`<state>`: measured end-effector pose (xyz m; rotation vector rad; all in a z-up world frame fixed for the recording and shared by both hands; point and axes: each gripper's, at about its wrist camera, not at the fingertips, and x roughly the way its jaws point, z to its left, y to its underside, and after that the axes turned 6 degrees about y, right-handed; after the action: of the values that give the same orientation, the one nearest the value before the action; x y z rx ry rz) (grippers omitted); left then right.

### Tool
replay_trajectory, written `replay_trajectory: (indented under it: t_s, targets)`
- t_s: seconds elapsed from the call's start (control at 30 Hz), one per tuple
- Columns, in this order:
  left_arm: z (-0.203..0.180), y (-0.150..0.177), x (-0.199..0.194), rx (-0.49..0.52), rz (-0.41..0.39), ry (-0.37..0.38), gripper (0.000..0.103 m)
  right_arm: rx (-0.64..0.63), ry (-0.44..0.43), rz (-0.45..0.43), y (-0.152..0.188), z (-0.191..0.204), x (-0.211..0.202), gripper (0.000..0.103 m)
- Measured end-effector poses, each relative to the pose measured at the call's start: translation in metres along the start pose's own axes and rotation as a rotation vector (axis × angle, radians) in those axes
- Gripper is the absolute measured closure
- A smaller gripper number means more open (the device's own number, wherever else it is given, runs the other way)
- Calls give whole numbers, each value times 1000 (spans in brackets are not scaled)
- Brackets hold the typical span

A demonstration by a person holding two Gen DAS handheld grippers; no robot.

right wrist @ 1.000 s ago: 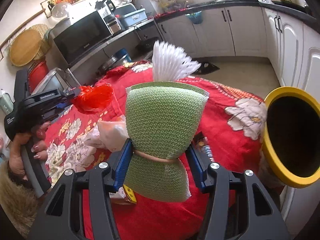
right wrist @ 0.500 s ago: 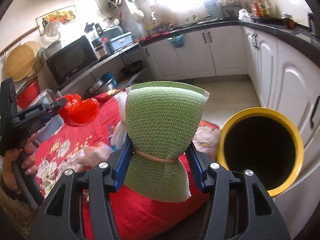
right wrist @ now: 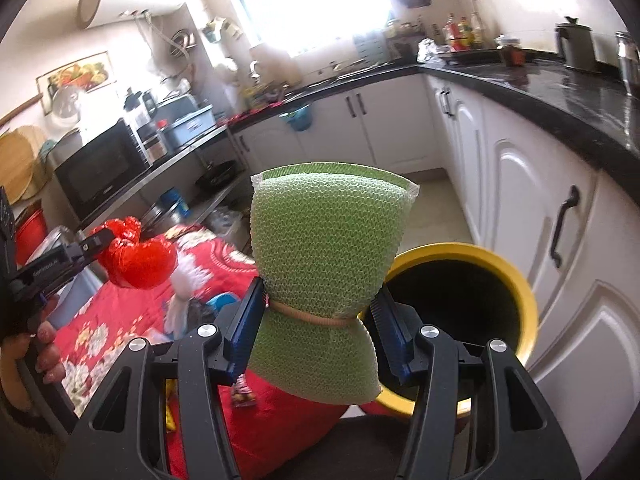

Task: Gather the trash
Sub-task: 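Carry the green mesh bundle and red bag over the yellow bin with both tools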

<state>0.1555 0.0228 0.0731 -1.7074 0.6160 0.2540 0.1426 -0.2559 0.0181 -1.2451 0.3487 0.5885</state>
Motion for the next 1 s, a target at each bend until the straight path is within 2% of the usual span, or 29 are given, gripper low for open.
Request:
replay_trajectory:
  t_s: [0.43, 0.67, 1.0]
  targets:
    - [-60, 3, 42, 99, 36, 52, 90, 39, 96, -44, -14, -46, -10, 51]
    - [-87, 9, 72, 139, 70, 68, 90, 29, 155, -34, -14, -61, -5, 51]
    - [-111, 21, 122, 171, 138, 54, 90, -4, 237, 17, -4, -77, 22, 51]
